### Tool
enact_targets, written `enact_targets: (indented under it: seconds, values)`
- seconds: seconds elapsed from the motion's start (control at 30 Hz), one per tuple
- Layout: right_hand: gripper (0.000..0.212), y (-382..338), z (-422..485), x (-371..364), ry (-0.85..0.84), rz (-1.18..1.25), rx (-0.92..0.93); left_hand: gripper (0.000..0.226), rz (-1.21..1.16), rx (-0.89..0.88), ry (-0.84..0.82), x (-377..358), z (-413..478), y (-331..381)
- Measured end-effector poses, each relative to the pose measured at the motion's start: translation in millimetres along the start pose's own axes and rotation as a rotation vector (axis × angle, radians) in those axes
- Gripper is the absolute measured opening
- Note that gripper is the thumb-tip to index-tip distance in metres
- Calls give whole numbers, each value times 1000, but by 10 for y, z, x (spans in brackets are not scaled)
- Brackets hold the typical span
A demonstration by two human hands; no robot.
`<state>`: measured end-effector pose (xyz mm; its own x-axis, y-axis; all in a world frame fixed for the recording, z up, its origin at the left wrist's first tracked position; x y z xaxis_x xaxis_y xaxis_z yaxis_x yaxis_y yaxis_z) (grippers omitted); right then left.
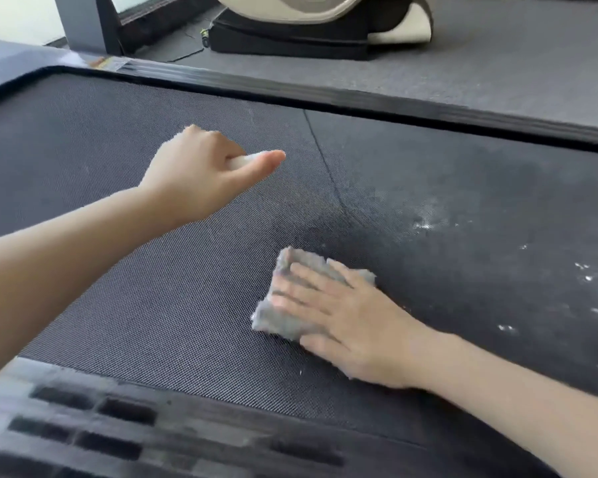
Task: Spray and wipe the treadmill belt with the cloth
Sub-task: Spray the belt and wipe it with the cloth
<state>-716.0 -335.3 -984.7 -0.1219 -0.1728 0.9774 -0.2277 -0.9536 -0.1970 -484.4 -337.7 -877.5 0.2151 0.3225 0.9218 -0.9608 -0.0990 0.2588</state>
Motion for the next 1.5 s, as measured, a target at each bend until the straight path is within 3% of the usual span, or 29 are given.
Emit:
enact_targets:
  seconds: [0.1,0.2,0.37,0.43,0.5,0.57,0.63,0.73,0.83,0.9,1.03,1.13,1.2,1.27,1.37,1.5]
  values:
    - [51,-180,-400,-19,-93,-86,209,95,-13,-2,-9,-77,4,34]
    - [49,29,-354,44,-85,-80,186,93,10,-15,-36,-150,-45,61]
    - [37,1245,155,323,76,-241,-336,93,30,4,-60,-97,-106,18]
    - [43,1790,265,354,60,-179,-652,94,26,21,-57,-49,-108,20]
    - [52,1897,343,284,37,-103,-834,96,17,28,-48,-20,-90,36]
    - [51,1551,401,202,73,-149,-713,97,12,17,-38,-12,-66,79]
    - [52,892,338,124,113,-211,-387,98,6,3,-32,-21,-34,128]
    - [53,97,-87,-36,-21,-60,-26,98,-15,-7,-32,-51,-32,239]
    - [50,-72,-575,-13,-86,-29,174,96,-10,-38,-50,-110,-81,366]
    - [50,84,-746,30,-107,-66,168,95,-12,-60,-63,-161,-135,437]
    - [47,662,-663,203,-26,-65,-117,92,-7,-85,-96,-237,-264,514]
    - [44,1492,-704,362,41,-135,-520,91,-14,-80,-115,-225,-334,550]
    - [51,1823,-767,398,40,-56,-826,93,-16,-73,-104,-193,-350,544]
    - [53,1721,-729,360,46,-31,-920,94,-26,-64,-96,-166,-348,543]
    - [68,1059,-713,247,89,-51,-632,97,-31,-52,-86,-157,-333,548]
    - [55,234,-1106,45,-27,46,-166,97,-36,-57,-88,-187,-334,605]
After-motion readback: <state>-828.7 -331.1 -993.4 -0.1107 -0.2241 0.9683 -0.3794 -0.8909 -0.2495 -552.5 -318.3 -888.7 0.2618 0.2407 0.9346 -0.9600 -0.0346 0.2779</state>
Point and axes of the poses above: each hand's wrist, its own z-axis towards the middle knuckle, its own x-axis out of the back of the hand, y = z × x, the point moved 2 cm from there along z, towards the middle knuckle
